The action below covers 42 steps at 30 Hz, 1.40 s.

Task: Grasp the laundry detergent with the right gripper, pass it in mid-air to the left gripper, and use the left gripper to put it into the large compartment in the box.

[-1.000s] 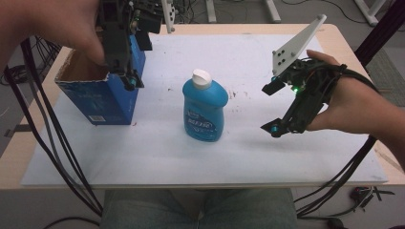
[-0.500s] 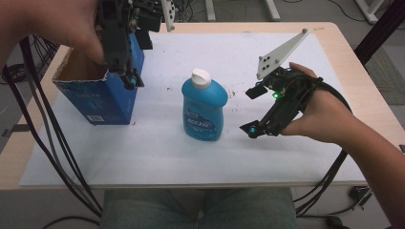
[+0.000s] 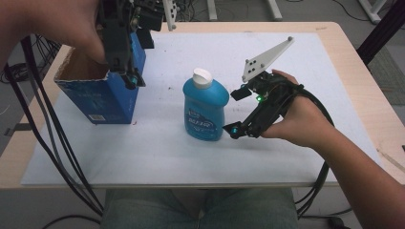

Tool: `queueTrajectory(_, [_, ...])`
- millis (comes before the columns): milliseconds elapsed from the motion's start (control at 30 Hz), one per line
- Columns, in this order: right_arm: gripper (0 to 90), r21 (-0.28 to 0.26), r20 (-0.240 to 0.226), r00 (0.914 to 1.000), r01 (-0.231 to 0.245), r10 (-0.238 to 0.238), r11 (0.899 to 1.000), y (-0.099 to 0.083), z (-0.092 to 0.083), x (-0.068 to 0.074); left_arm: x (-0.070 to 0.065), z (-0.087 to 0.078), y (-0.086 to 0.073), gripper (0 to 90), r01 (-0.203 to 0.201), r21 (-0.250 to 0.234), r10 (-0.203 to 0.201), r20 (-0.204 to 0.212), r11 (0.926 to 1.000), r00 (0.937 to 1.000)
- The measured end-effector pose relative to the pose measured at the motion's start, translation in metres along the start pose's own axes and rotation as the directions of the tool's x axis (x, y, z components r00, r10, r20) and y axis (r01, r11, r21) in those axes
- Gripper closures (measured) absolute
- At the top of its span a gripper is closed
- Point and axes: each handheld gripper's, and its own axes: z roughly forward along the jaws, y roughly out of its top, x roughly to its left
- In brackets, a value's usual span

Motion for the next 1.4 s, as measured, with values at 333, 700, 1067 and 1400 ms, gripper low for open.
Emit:
queueTrajectory(333, [1.2, -0.055, -0.012, 0.9996, -0.025, 0.024, 0.998, -0.005, 0.019, -0.001, 0.0, -0.002, 0.001, 1.8, 0.001, -0.004, -0.001, -0.007, 1.0, 1.0])
queueTrajectory(700, [1.2, -0.126, -0.017, 0.9992, -0.037, 0.035, 0.991, -0.006, 0.038, 0.001, 0.0, -0.002, 0.0, 1.8, 0.001, -0.003, -0.001, -0.011, 1.0, 0.9999])
queueTrajectory(1067, [1.3, -0.198, -0.012, 0.9987, -0.052, 0.05, 0.979, -0.008, 0.052, 0.002, -0.002, -0.003, 0.0, 1.8, 0.001, -0.003, -0.001, -0.013, 1.0, 0.9999])
queueTrajectory(1400, [5.7, -0.245, 0.002, 0.9988, -0.048, 0.05, 0.968, -0.011, 0.056, 0.003, -0.002, -0.003, -0.002, 1.8, 0.003, -0.001, -0.003, -0.017, 1.0, 0.9998])
